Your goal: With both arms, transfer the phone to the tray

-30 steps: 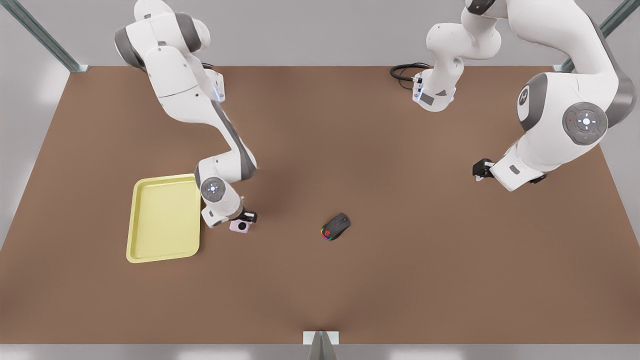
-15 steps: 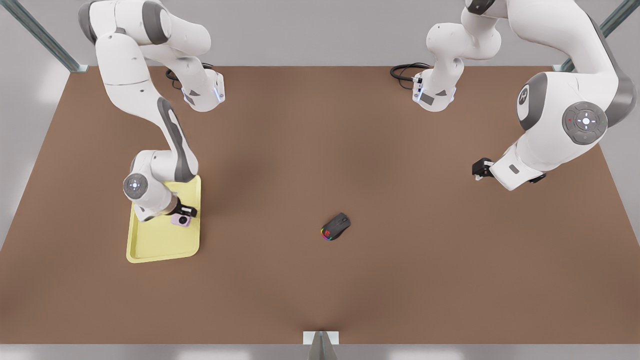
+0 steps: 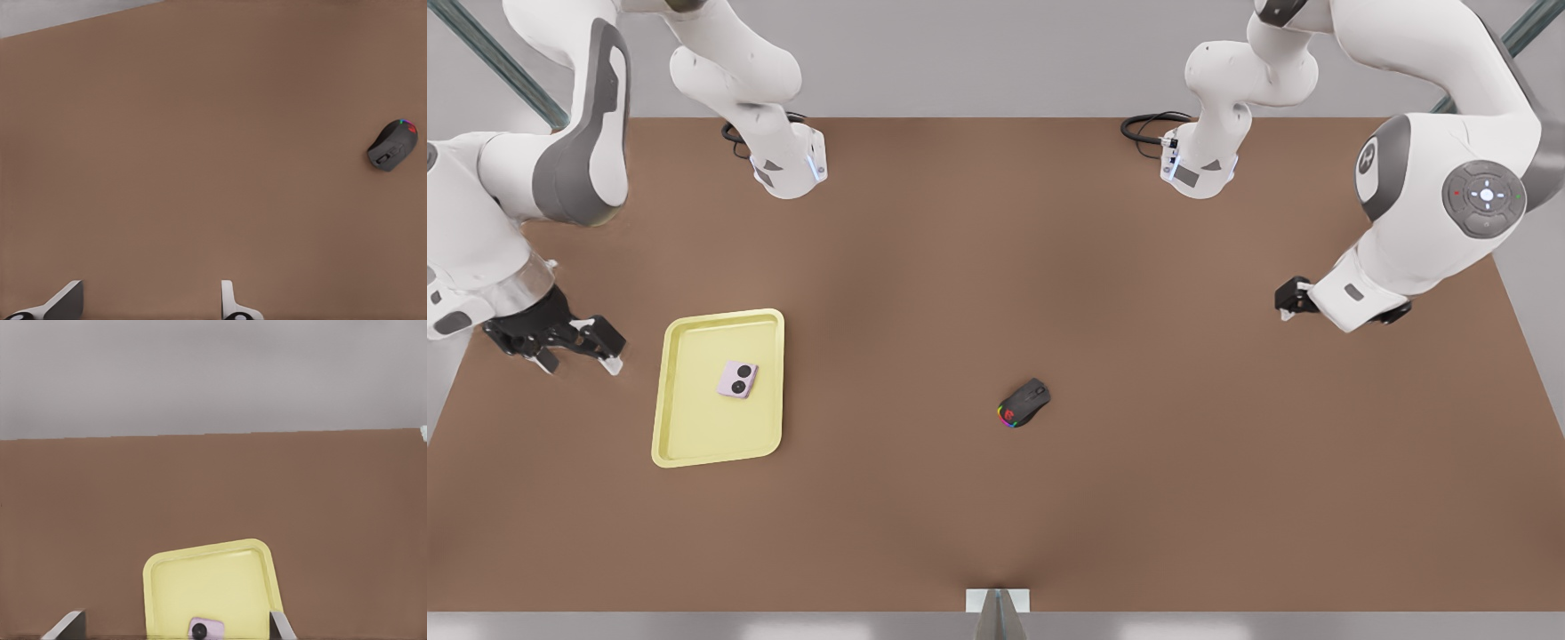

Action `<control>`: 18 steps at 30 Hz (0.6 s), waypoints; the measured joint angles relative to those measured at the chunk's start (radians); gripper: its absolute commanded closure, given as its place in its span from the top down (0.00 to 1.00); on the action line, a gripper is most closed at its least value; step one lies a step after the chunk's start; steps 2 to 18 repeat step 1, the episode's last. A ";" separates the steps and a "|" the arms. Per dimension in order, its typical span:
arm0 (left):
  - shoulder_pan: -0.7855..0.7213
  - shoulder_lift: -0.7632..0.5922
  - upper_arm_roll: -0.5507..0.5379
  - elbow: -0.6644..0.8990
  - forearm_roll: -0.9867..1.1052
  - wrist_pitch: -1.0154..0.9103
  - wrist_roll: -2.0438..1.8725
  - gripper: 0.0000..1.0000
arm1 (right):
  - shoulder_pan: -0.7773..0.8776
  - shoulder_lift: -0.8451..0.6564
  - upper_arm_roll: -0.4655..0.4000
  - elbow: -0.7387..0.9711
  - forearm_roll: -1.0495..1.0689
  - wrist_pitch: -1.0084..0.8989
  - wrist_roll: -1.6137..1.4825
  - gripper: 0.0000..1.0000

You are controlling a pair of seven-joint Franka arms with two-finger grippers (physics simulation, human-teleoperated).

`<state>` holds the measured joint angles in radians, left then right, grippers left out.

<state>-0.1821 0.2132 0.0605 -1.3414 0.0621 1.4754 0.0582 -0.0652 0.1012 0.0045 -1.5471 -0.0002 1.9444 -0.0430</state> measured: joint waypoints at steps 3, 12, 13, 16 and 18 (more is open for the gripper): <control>0.000 0.000 0.000 0.000 0.000 0.000 0.000 1.00 | -0.003 -0.008 0.007 0.020 -0.011 -0.055 -0.006 1.00; 0.000 0.000 0.000 0.000 0.000 0.000 0.000 1.00 | -0.003 -0.008 0.007 0.020 -0.011 -0.055 -0.006 1.00; 0.000 0.000 0.000 0.000 0.000 0.000 0.000 1.00 | -0.003 -0.008 0.007 0.020 -0.011 -0.055 -0.006 1.00; 0.000 0.000 0.000 0.000 0.000 0.000 0.000 1.00 | -0.003 -0.008 0.007 0.020 -0.011 -0.055 -0.006 1.00; 0.000 0.000 0.000 0.000 0.000 0.000 0.000 1.00 | -0.003 -0.008 0.007 0.020 -0.011 -0.055 -0.006 1.00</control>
